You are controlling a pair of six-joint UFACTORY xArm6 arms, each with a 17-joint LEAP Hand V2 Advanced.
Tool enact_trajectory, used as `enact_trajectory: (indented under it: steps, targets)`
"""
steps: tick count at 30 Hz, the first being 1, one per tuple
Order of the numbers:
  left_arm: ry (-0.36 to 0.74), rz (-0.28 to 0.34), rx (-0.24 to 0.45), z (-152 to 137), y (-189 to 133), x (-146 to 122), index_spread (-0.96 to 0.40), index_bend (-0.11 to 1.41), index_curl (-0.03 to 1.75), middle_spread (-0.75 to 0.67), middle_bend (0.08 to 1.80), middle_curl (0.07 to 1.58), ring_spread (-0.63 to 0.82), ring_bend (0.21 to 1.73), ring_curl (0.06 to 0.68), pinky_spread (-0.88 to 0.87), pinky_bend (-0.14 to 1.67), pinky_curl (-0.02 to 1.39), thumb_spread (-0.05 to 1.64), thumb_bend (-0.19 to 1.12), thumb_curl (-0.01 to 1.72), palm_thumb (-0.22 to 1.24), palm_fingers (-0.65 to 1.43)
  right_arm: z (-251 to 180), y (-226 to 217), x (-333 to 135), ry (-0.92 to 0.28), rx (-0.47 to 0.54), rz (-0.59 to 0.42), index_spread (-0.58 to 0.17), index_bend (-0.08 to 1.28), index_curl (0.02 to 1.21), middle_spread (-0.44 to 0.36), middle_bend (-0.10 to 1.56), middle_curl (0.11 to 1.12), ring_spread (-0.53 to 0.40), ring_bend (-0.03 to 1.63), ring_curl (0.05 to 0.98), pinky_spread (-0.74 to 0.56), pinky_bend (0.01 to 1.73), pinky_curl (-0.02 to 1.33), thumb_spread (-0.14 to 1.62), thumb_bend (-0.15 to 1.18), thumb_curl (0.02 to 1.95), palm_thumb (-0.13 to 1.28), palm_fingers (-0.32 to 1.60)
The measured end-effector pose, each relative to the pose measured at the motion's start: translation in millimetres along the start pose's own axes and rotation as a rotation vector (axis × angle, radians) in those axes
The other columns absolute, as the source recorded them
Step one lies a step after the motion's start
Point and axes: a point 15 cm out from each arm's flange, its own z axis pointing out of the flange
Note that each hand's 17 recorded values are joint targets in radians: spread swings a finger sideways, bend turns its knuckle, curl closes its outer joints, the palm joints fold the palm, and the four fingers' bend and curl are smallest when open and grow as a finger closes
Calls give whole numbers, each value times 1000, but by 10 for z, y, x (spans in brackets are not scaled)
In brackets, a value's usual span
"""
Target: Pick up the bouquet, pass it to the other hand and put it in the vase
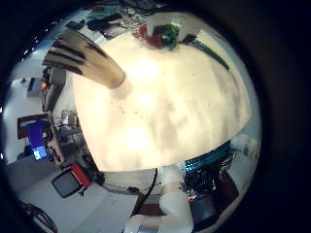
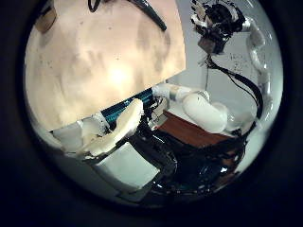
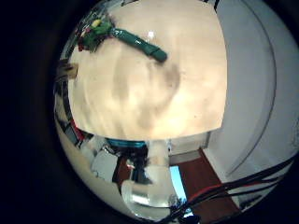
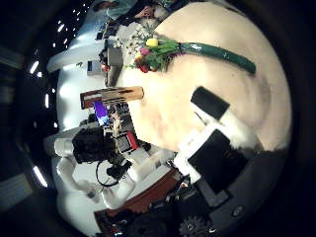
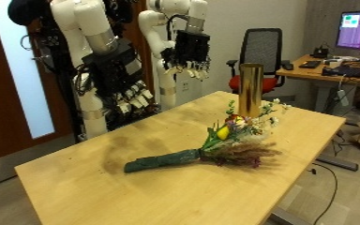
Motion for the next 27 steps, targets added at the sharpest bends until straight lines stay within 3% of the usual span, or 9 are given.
enact_trajectory:
  steps: [2, 4, 5, 7, 9, 11, 14, 20, 27]
  targets:
    - [5, -8, -1, 15, -4, -23, 191, 178, 352, 335, 234, 335, 511, 413, 200, 526, 185, 249, 971, -29, 307, 471, 189, -24, -69, -7, 6, 34, -9, -172, 134, 275, -73, 384, 384, -98, 513, 262, 147, 181, 256, 1090, -20, 422, 772, 500]
    - [15, -12, -7, 41, -14, -11, 191, 177, 351, 335, 233, 335, 511, 419, 201, 525, 184, 249, 968, -28, 306, 470, 190, 26, -48, -9, 8, 23, -17, -172, 164, 283, -51, 319, 373, -366, 515, 270, 60, 280, 281, 1088, -17, 424, 777, 468]
    - [18, -4, -13, 59, -26, 13, 191, 177, 351, 335, 233, 335, 512, 419, 201, 525, 184, 249, 968, -28, 306, 470, 190, 72, -26, -1, 8, 14, -19, -169, 174, 286, -2, 406, 398, -371, 413, 246, 31, 300, 284, 1086, -17, 425, 781, 467]
    - [18, 0, -15, 66, -53, 12, 191, 178, 351, 334, 234, 336, 510, 416, 201, 525, 185, 249, 967, -28, 305, 470, 188, 156, 9, -34, 5, -1, -32, -159, 183, 290, 44, 300, 371, -289, 533, 273, -18, 317, 282, 1084, -19, 426, 783, 518]
    - [21, -6, -12, 63, -83, -2, 191, 180, 353, 335, 233, 335, 511, 417, 201, 526, 182, 248, 967, -28, 305, 466, 186, 247, 65, -130, 1, -21, -68, -146, 231, 312, -36, 259, 365, -237, 507, 278, -63, 354, 292, 1082, -20, 426, 784, 488]
    - [21, -5, -14, 64, -106, 19, 191, 180, 353, 336, 233, 334, 511, 417, 200, 527, 182, 247, 968, -27, 306, 465, 186, 300, 94, -151, 0, -25, -85, -127, 170, 301, -84, 507, 437, -235, 480, 267, -77, 248, 257, 1076, -20, 429, 788, 554]
    - [18, 0, -14, 58, -121, 22, 191, 178, 354, 339, 232, 333, 510, 419, 201, 527, 186, 247, 968, -27, 307, 465, 188, 368, 40, -119, 6, -5, -72, -140, 196, 318, -37, 513, 446, -189, 422, 254, -31, 223, 251, 1074, -21, 430, 789, 459]
    - [13, 4, -23, 51, -170, 79, 191, 177, 350, 335, 235, 333, 511, 425, 199, 533, 185, 249, 968, -27, 308, 465, 191, 569, -229, -64, 18, -16, -63, -218, 159, 337, 22, 184, 350, -9, 291, 227, 126, 359, 294, 1068, -18, 435, 801, 146]
    - [11, 4, -25, 22, -170, 135, 191, 179, 348, 345, 235, 333, 522, 417, 197, 528, 186, 252, 968, -27, 309, 464, 185, 848, -555, 101, 22, -51, -19, -265, 141, 288, 108, 164, 304, 129, 252, 217, 226, 391, 306, 1059, -32, 432, 772, -67]
